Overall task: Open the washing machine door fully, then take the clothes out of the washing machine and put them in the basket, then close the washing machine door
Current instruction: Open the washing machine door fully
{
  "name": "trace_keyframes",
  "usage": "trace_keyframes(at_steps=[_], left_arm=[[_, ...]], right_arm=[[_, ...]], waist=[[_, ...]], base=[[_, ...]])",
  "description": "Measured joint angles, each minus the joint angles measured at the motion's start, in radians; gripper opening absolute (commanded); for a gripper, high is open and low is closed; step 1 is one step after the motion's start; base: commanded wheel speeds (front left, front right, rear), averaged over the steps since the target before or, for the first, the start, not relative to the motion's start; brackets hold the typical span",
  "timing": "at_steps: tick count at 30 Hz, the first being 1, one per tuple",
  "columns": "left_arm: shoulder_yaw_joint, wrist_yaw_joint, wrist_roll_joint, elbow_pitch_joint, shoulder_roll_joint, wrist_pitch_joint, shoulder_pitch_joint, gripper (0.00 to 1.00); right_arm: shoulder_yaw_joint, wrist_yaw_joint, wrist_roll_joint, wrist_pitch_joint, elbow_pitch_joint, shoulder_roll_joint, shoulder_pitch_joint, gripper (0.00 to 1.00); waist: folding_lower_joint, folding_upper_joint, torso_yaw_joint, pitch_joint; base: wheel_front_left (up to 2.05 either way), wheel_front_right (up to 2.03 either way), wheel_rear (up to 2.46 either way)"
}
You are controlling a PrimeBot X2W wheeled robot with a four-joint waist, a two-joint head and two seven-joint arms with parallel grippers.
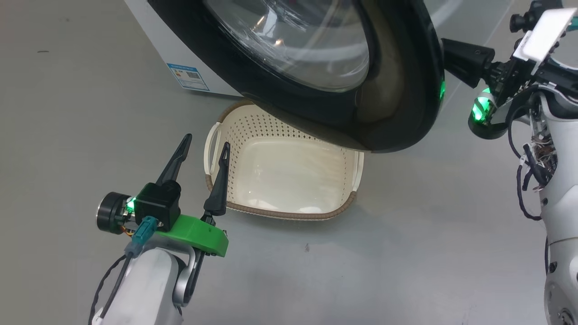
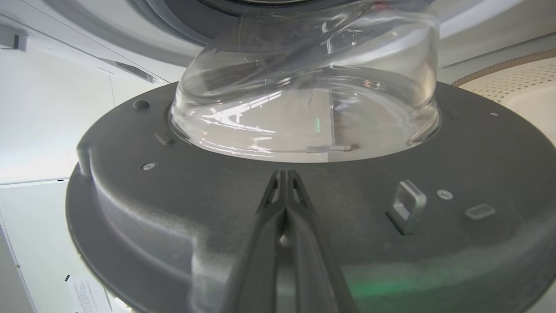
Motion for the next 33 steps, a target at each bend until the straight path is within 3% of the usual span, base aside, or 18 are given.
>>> trace_keyframes(at_steps=[17,33], left_arm=[[0.010,-0.008,0.011,0.029,0.001,0.000,0.051,1.00],[0.013,-0.009,0.011,0.053,0.002,0.000,0.084,1.00]], right_arm=[[0.044,0.033,0.027,0.027,-0.025,0.091,0.152,0.00],[0.091,0.042,0.033,-0.002,-0.073,0.120,0.267,0.00]], waist=[[0.0000,0.0000,0.004,-0.093],[0.0000,0.0000,0.036,-0.161]], base=[[0.00,0.00,0.00],[0.00,0.00,0.00]])
